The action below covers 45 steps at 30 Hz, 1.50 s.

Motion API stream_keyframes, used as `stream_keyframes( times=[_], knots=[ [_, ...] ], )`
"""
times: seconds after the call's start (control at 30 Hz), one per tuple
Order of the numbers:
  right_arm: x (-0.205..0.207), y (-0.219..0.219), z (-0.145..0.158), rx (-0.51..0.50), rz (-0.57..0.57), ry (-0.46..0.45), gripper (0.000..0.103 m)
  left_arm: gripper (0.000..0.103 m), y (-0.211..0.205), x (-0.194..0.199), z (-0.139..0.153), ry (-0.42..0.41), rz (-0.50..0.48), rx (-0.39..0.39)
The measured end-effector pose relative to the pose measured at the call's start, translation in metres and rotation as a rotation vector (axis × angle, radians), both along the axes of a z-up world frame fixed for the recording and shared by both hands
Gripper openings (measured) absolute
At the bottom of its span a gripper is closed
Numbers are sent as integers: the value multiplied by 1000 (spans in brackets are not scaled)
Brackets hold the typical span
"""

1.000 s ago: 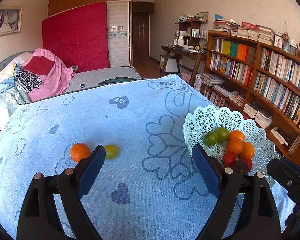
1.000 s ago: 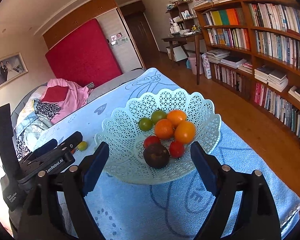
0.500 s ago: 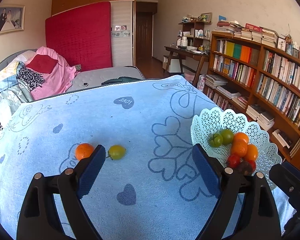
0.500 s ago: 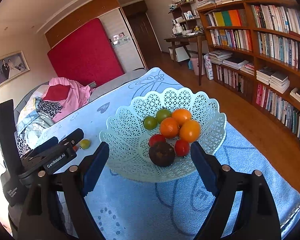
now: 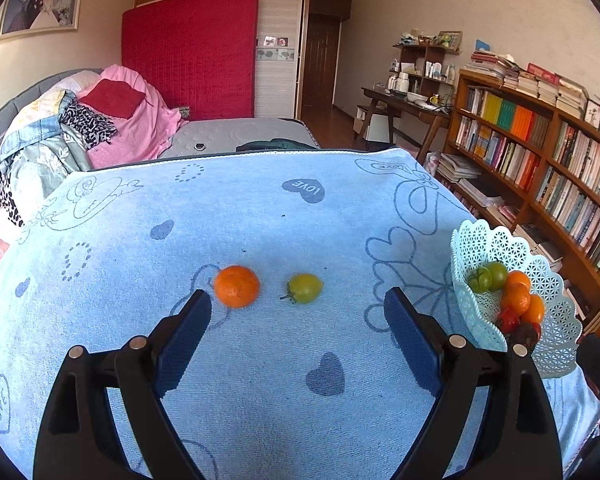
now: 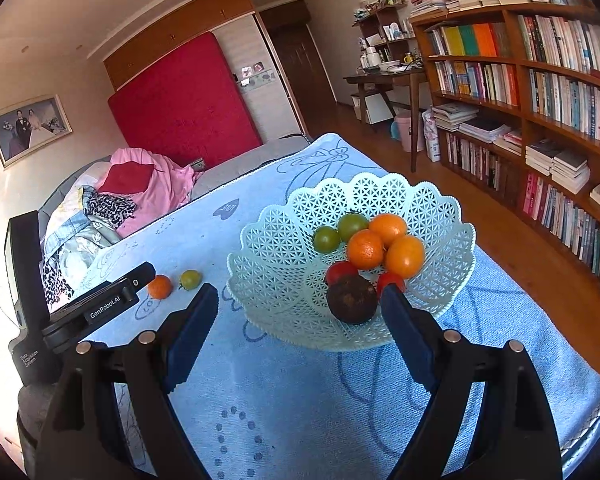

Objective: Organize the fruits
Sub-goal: 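Withdraw both tools from the basket toward the orange and green tomato, then close the left tool around the orange and lift it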

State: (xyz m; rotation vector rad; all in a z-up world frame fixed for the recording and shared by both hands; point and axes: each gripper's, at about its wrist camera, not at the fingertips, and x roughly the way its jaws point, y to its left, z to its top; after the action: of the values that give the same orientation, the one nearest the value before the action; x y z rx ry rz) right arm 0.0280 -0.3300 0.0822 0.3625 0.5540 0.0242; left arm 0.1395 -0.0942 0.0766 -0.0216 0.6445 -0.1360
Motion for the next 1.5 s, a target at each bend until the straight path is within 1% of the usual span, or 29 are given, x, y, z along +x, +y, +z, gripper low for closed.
stream_keyframes(
  times=[0.13,0.33,0.47,0.53,0.83,1.1,1.13,1.2,1.23,1.3,1.33,1.4,1.43,1.5],
  knots=[
    [0,9,4,-6,24,-9,85,88,20,-1,-2,11,28,14],
    [7,33,9,-31,84,-17,85,88,43,0,-9,23,58,63],
    [12,53,11,-59,136,-18,85,88,53,5,-14,29,72,99],
    [14,64,11,-88,154,-22,85,88,56,9,-17,33,74,115],
    [27,104,5,-188,251,-19,85,88,55,33,-27,63,35,140],
    [41,124,-7,-217,312,21,85,87,41,55,-40,96,-21,163],
    [43,124,-8,-219,317,26,85,86,39,58,-42,99,-28,166],
    [47,127,-11,-227,324,36,85,76,36,63,-46,115,-38,169],
    [49,128,-12,-231,327,42,85,73,35,67,-48,126,-43,167],
    [54,132,-16,-240,333,52,85,60,35,74,-54,150,-50,161],
    [56,134,-18,-244,336,58,85,58,35,77,-57,161,-58,152],
    [62,136,-23,-251,338,71,85,48,36,85,-63,198,-77,123],
    [65,137,-25,-254,338,77,85,46,37,87,-64,210,-89,98],
    [72,139,-28,-260,339,86,85,40,41,86,-62,205,-99,62]
  ],
)
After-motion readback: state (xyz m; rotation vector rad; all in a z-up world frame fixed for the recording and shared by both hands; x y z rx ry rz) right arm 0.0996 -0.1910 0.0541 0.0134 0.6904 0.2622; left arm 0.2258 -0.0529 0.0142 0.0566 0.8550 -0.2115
